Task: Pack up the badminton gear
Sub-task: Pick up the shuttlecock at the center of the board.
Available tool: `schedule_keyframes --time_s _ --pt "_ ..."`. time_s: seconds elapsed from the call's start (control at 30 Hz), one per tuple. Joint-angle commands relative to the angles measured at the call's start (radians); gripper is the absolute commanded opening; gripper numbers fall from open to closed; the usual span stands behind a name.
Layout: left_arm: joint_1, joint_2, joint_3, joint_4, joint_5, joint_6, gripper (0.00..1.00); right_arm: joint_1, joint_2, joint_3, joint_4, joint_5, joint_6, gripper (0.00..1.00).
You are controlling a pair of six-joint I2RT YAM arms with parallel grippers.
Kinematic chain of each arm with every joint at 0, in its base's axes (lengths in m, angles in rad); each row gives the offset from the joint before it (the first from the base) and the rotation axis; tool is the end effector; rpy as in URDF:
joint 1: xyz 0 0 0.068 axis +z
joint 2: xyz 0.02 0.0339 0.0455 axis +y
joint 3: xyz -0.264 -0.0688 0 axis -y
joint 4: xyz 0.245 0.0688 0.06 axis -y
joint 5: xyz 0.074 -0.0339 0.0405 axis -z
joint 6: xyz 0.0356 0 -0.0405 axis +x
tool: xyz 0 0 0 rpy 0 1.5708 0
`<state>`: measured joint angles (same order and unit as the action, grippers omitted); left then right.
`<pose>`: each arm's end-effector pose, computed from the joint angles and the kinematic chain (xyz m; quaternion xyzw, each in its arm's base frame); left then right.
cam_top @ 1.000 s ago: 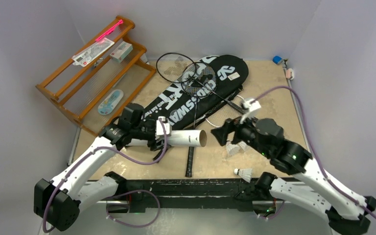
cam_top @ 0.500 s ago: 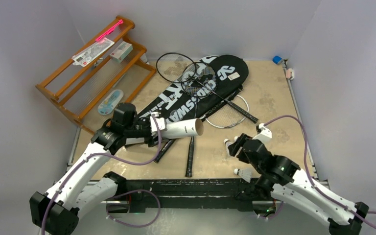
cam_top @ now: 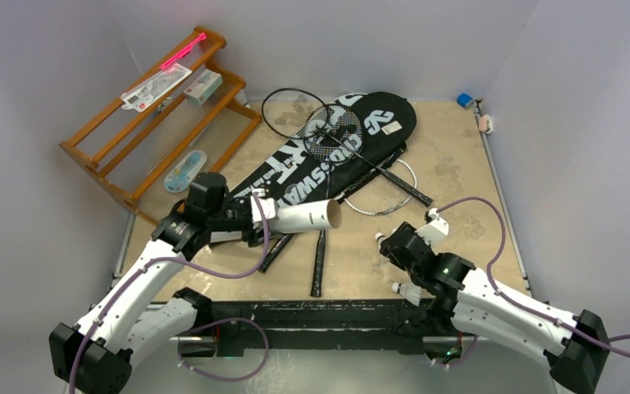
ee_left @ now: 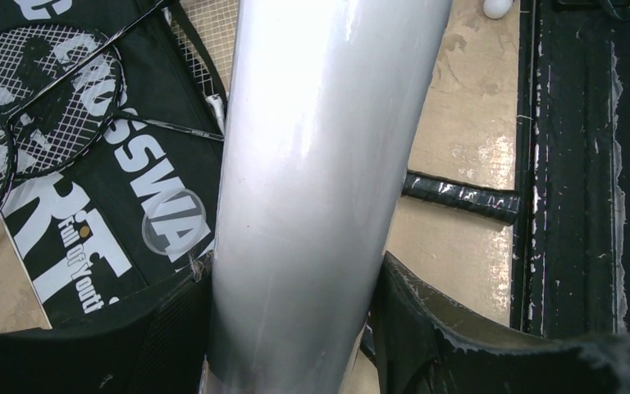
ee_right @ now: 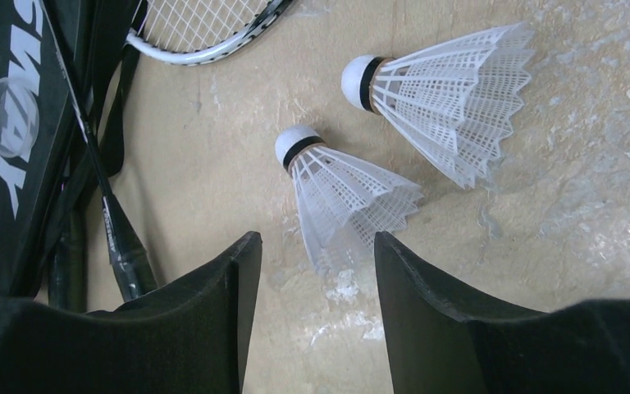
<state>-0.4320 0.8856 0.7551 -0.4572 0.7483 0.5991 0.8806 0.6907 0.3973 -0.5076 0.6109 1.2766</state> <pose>0.1596 -0.1003 0.2900 0.5547 0.6289 -0.2844 0.4647 0.1050 0.0951 0.1942 0.2846 0.8445 0.1839 0.4149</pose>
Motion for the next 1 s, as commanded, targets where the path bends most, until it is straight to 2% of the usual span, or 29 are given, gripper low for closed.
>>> schedule_keyframes --time_s 0.0,0.2,0.27,0.33,0.4,0.53,0.63,0.73,0.8,0.97 --pt "0.007 -0.016 0.013 0.038 0.056 0.027 0.43 0.0 0.064 -0.015 0.106 0.102 0.054 0.54" --pt "0.007 -0.019 0.012 0.029 0.086 0.041 0.43 0.0 0.153 -0.009 0.189 0.123 0.042 0.42" --pt "0.007 -0.018 0.012 0.027 0.088 0.044 0.43 0.001 0.184 0.006 0.187 0.133 0.039 0.31" --pt "0.007 -0.018 0.012 0.027 0.089 0.045 0.43 0.001 0.193 0.04 0.155 0.127 0.026 0.16" --pt "0.008 -0.019 0.01 0.026 0.091 0.046 0.43 0.0 0.175 0.095 0.132 0.096 -0.052 0.01" --pt "0.007 -0.021 0.009 0.025 0.106 0.055 0.42 0.0 0.11 0.209 0.094 0.014 -0.236 0.0" --pt "0.006 -0.015 0.007 0.012 0.153 0.082 0.4 0.0 0.064 0.319 0.092 -0.093 -0.442 0.0" --pt "0.006 -0.01 0.01 0.009 0.156 0.087 0.39 0.001 0.031 0.425 0.114 -0.342 -0.677 0.0" --pt "0.006 -0.005 0.01 0.008 0.156 0.087 0.39 0.001 0.016 0.498 0.098 -0.46 -0.758 0.0" --pt "0.007 -0.004 0.01 0.005 0.155 0.09 0.38 0.0 0.022 0.683 -0.014 -0.621 -0.863 0.0"
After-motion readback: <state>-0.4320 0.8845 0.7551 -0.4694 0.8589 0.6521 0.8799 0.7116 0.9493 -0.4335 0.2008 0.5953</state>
